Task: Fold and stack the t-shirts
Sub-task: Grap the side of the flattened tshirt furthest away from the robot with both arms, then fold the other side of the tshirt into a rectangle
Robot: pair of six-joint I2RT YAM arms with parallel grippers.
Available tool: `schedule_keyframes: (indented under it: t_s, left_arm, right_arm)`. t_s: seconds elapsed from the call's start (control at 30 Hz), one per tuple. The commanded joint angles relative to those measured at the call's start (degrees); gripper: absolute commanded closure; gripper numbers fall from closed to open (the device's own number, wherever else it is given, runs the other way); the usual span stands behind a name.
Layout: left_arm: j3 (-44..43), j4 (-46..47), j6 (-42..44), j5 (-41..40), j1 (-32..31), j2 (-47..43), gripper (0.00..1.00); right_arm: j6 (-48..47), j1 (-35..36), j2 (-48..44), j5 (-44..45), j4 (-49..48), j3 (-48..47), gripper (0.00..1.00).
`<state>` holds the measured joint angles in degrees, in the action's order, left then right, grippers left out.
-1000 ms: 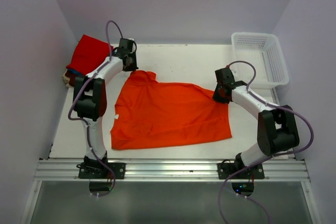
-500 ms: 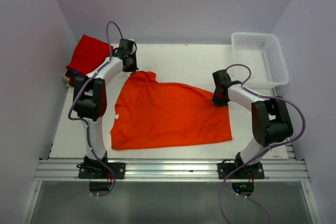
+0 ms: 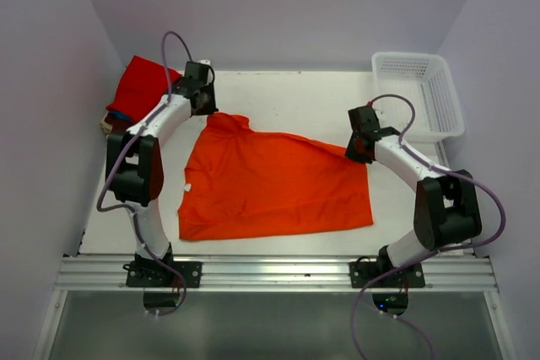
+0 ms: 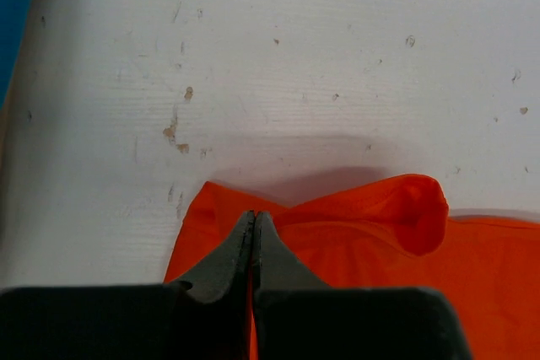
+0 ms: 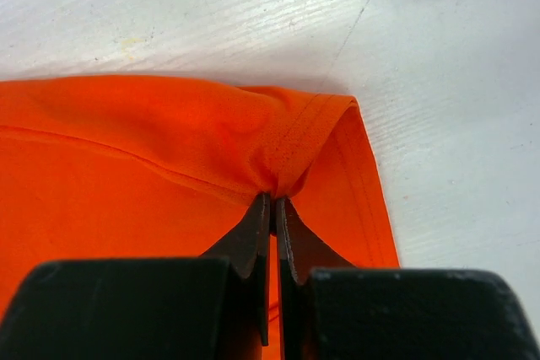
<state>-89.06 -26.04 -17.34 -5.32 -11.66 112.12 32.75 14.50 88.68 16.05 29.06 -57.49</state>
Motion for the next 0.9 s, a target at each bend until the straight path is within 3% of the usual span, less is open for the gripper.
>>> schedule_keyframes:
  t_s: [0.0, 0.27, 0.87]
  left_arm:
    - [1.6, 1.1, 0.7, -1.2, 0.1, -4.8, 1.00]
    - [7.1, -0.3, 0.5, -0.7, 0.1, -13.1, 1.00]
    - [33.7, -3.1, -2.2, 2.0, -0.1, -34.9, 1.00]
  right_arm:
    - [-0.8, -0.4, -1.2, 2.6, 1.5, -2.4, 1.00]
    - [-0.8, -0.6, -2.4, 4.1, 2.5, -2.0, 1.00]
    - [-0.5, -1.6, -4.0, 5.7, 4.3, -0.5, 1.00]
